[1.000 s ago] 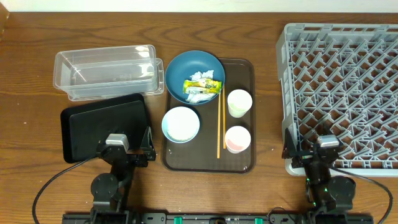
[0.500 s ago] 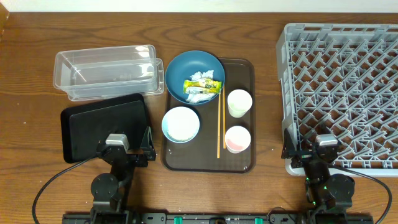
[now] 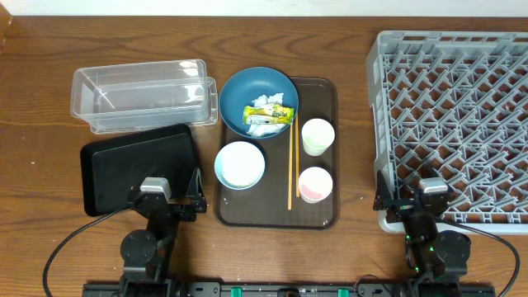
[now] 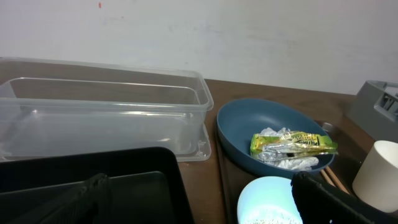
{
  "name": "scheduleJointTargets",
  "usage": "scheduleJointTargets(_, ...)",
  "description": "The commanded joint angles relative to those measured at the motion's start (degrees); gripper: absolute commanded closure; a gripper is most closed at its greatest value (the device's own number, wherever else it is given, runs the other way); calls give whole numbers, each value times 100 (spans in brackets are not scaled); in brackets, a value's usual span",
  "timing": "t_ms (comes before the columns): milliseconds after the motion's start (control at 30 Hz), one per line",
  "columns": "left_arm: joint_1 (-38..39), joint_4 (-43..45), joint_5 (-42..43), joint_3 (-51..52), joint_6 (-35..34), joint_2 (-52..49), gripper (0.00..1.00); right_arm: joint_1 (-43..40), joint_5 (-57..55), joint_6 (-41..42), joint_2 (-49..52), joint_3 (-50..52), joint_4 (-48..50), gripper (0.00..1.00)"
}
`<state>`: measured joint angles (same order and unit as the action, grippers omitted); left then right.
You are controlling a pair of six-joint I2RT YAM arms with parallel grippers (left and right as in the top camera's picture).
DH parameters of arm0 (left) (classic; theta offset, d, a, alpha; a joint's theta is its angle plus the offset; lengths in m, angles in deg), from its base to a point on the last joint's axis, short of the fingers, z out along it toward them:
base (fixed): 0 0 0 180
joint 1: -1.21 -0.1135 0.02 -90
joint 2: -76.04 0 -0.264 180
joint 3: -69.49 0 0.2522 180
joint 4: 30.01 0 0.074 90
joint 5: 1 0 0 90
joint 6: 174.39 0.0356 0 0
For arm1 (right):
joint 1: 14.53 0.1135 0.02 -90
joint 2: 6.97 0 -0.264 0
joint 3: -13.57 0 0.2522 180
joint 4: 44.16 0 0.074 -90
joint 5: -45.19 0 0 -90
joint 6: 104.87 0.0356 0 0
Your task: Sort waste into correct bins and load items into the dishwasher rack
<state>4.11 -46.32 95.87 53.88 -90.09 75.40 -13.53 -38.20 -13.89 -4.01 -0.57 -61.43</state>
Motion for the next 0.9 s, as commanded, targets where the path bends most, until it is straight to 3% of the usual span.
scheduleJointTargets(0, 9, -79, -28, 162, 90, 42, 5, 15, -20, -63, 7, 7, -17, 1)
scheduleJointTargets(700, 9, -79, -26, 162, 87, 42, 5, 15, -15, -59, 7, 7, -17, 1)
scheduleJointTargets(867, 7, -129, -2, 118, -210, 39, 5, 15, 129, 479, 7, -15, -15, 1)
